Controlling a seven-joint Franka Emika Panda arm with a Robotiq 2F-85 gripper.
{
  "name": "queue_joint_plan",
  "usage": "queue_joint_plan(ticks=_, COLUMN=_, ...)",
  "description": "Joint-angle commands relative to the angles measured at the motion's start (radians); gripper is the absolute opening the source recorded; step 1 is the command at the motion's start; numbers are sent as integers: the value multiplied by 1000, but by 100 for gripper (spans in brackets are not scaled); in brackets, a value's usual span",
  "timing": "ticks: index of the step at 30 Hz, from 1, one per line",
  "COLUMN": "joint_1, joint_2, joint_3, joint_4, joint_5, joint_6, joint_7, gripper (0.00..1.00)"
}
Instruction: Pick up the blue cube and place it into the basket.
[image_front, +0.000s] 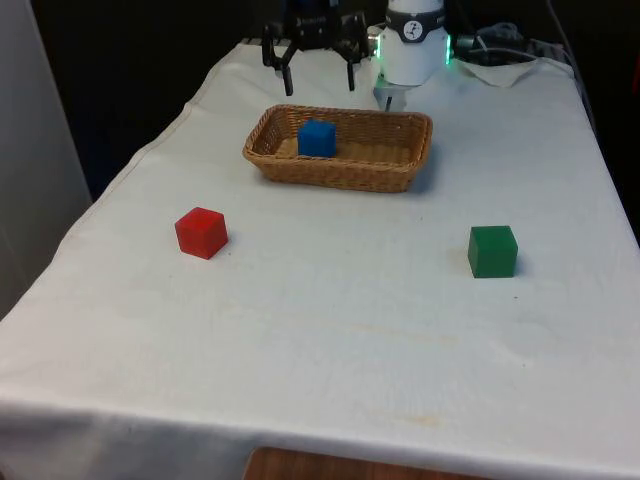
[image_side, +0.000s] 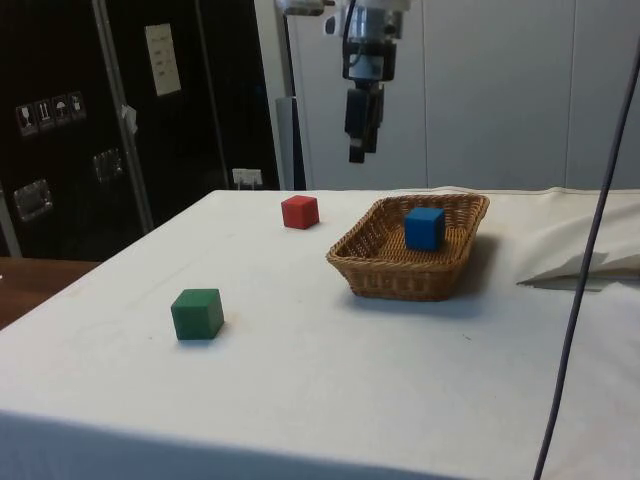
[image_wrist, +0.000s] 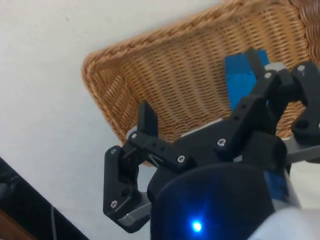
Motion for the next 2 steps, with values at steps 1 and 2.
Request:
queue_joint_plan(ticks=1, joint_1=1, joint_2=-3, joint_3=4, joint_4=5, joint_5=-7, joint_6=-10, joint_7=9, gripper=100)
queue_joint_plan(ticks=2, joint_1=0, joint_2=0, joint_3=3, joint_4=5, joint_5=0, joint_6=-4, joint_7=1, gripper=100)
